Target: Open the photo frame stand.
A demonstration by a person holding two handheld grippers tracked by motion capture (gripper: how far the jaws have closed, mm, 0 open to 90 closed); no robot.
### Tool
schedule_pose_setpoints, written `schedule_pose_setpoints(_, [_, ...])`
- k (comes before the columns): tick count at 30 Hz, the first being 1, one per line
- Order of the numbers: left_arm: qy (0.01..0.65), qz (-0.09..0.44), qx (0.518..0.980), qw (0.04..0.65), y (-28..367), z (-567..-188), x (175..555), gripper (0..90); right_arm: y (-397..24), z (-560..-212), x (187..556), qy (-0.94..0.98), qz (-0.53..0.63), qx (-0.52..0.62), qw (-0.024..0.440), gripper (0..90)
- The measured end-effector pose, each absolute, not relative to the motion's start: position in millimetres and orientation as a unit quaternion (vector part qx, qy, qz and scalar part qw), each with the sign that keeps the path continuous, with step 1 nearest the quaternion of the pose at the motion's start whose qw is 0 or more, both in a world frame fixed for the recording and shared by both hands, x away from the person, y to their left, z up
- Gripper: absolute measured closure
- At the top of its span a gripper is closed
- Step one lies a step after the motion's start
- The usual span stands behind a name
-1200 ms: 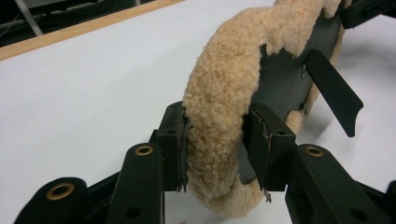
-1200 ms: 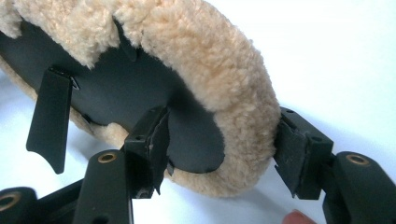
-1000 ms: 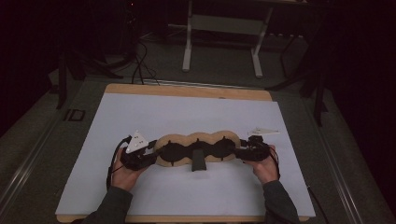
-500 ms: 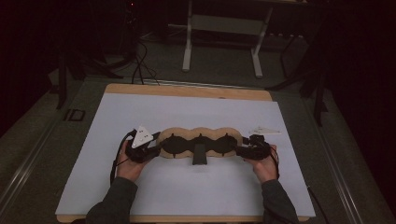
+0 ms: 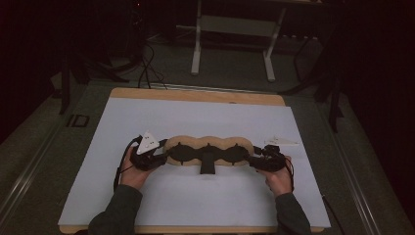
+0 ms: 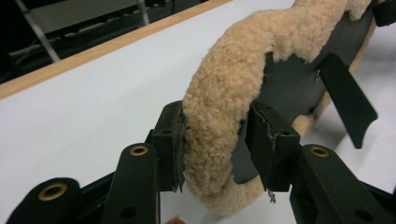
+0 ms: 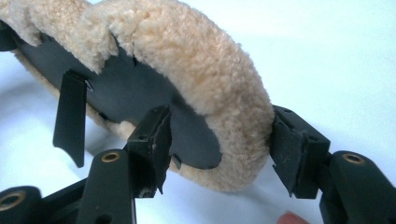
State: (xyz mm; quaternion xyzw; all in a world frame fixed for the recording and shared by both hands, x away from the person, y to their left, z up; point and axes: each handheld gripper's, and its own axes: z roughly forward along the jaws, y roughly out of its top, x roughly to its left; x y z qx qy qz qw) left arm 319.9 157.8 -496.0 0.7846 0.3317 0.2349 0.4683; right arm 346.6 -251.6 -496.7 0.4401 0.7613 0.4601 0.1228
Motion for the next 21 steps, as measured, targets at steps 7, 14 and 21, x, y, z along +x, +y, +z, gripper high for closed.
schedule_pose_setpoints(7, [0.335, 0.218, 0.787, 0.469, 159.8, -494.4, 315.9, 55.5, -253.7, -496.0, 341.0, 0.763, 0.464, 0.436, 0.115, 40.9])
schedule_pose_setpoints(14, [0.343, 0.199, 0.775, 0.492, 165.4, -498.5, 307.5, 53.0, -256.7, -498.3, 334.0, 0.764, 0.47, 0.429, 0.107, 39.3])
schedule_pose_setpoints(21, [0.355, 0.19, 0.774, 0.49, 168.3, -501.4, 301.7, 51.1, -257.2, -500.9, 328.6, 0.766, 0.47, 0.424, 0.111, 39.4])
